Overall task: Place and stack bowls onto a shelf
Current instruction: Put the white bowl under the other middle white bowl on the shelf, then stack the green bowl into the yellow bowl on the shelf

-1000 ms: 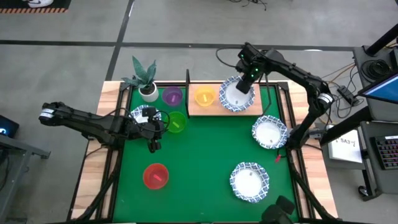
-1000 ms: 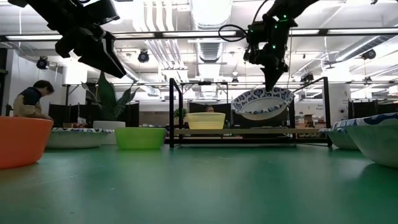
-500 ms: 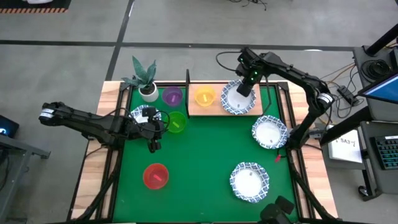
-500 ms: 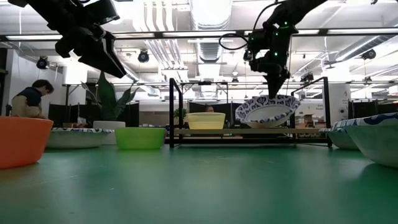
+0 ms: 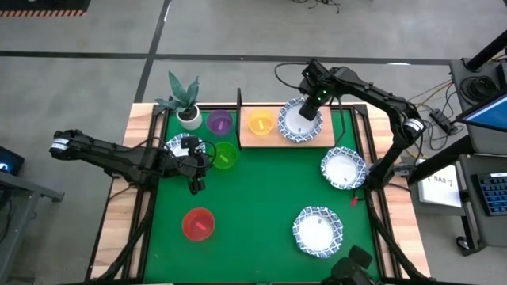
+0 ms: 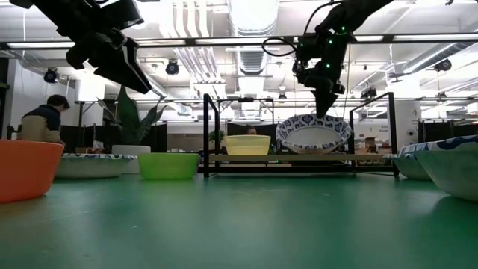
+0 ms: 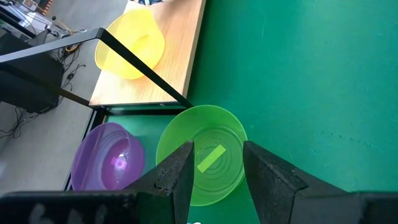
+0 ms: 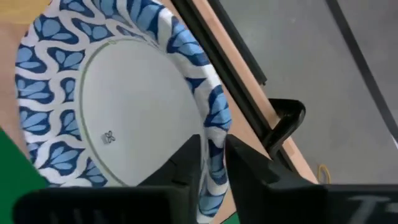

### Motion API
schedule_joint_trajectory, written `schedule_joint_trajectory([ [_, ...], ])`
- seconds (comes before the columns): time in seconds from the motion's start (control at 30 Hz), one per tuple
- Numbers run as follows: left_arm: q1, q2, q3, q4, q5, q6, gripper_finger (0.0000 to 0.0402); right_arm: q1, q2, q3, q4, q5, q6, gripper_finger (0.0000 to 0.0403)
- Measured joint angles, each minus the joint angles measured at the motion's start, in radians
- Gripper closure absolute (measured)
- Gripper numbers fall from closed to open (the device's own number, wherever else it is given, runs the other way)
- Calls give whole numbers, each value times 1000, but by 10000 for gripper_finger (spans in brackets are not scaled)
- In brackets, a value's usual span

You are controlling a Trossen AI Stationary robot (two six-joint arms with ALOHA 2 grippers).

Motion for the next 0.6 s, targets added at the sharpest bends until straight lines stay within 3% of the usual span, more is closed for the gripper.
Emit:
schedule_joint_trajectory([
  [0.17,0,0,0,0,0,0,281,0,0,0,5,40,0,293],
  [0.37,0,0,0,0,0,0,281,0,-1,0,-2,47,4,292],
  [0.6,0,0,0,2,0,0,281,68,-54,-24,-84,-123,102,295],
])
